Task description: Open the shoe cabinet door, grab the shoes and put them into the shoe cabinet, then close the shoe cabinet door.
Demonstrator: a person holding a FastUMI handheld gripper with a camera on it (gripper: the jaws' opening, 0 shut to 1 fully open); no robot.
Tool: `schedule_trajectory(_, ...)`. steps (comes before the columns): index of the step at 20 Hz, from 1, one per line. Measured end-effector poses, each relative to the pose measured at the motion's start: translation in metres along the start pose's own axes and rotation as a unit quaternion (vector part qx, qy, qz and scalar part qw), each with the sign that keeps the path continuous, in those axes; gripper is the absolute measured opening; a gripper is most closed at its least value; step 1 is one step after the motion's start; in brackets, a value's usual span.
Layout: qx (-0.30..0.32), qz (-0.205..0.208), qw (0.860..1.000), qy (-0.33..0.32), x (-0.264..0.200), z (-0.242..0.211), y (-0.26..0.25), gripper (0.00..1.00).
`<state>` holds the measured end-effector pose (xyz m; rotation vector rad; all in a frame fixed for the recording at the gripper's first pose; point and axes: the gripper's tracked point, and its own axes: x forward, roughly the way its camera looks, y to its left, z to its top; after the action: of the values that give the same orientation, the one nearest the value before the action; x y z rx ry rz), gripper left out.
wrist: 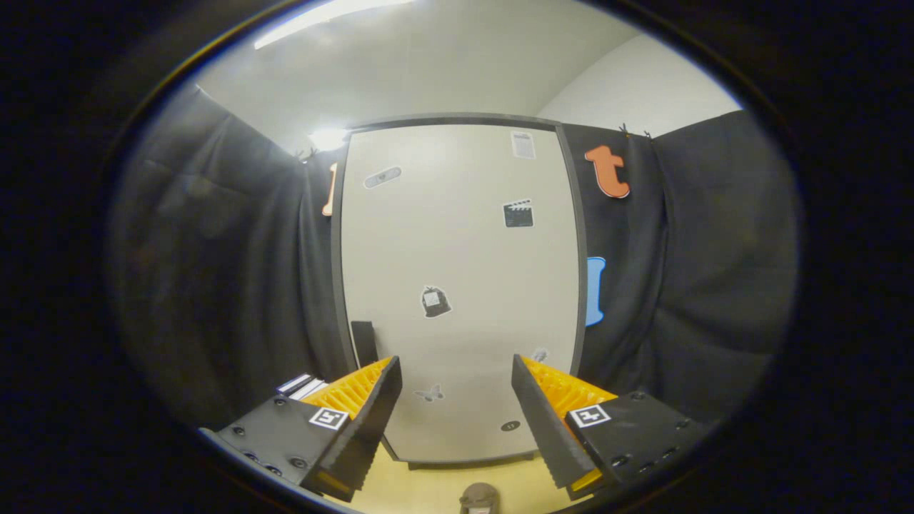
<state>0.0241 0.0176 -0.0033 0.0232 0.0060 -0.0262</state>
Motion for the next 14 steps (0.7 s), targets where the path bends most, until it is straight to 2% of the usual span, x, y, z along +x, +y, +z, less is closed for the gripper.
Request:
schedule_trajectory(7,0.001,0.014,1.0,0.012,0.016,-0.013,0.029,0.95)
schedule_trajectory(14,0.013,0.04,0.999,0.021,0.059,-0.037,0.091,0.95)
